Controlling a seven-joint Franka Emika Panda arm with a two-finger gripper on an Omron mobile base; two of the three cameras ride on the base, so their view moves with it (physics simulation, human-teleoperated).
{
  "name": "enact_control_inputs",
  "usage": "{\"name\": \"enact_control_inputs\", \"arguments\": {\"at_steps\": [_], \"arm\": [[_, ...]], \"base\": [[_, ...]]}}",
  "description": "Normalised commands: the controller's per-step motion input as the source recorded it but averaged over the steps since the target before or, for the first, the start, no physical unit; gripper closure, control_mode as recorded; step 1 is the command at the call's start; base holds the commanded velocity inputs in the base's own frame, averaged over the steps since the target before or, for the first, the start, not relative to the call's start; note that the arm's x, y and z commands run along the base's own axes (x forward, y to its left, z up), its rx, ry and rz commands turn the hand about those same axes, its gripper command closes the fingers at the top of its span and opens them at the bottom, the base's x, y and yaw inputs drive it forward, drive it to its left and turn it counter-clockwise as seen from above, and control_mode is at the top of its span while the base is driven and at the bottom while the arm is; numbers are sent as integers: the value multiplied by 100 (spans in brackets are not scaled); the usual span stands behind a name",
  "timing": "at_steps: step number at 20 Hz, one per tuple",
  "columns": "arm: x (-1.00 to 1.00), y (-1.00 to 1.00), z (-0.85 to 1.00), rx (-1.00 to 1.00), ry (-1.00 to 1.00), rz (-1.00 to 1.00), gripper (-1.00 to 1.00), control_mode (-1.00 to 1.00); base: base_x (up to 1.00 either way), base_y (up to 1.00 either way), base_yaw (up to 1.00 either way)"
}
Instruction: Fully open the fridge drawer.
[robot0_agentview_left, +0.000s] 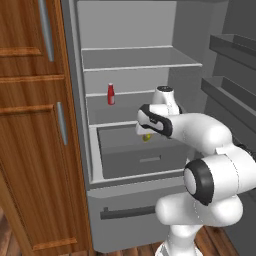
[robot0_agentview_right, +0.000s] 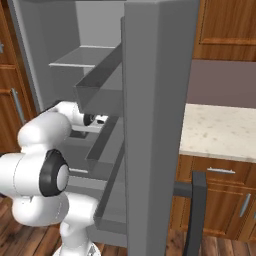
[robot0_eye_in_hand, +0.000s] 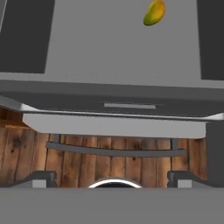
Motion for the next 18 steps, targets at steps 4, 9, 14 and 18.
{"name": "enact_control_inputs", "arguments": {"at_steps": [4, 9, 14, 18], "arm": [[30, 2, -19, 0, 0, 0, -100, -100], [35, 2, -21, 0, 0, 0, -100, -100], [34, 1, -21, 0, 0, 0, -100, -100], [31, 0, -21, 0, 0, 0, -100, -100]], "base": [[0, 0, 0], [0, 0, 0], [0, 0, 0], [0, 0, 0]]}}
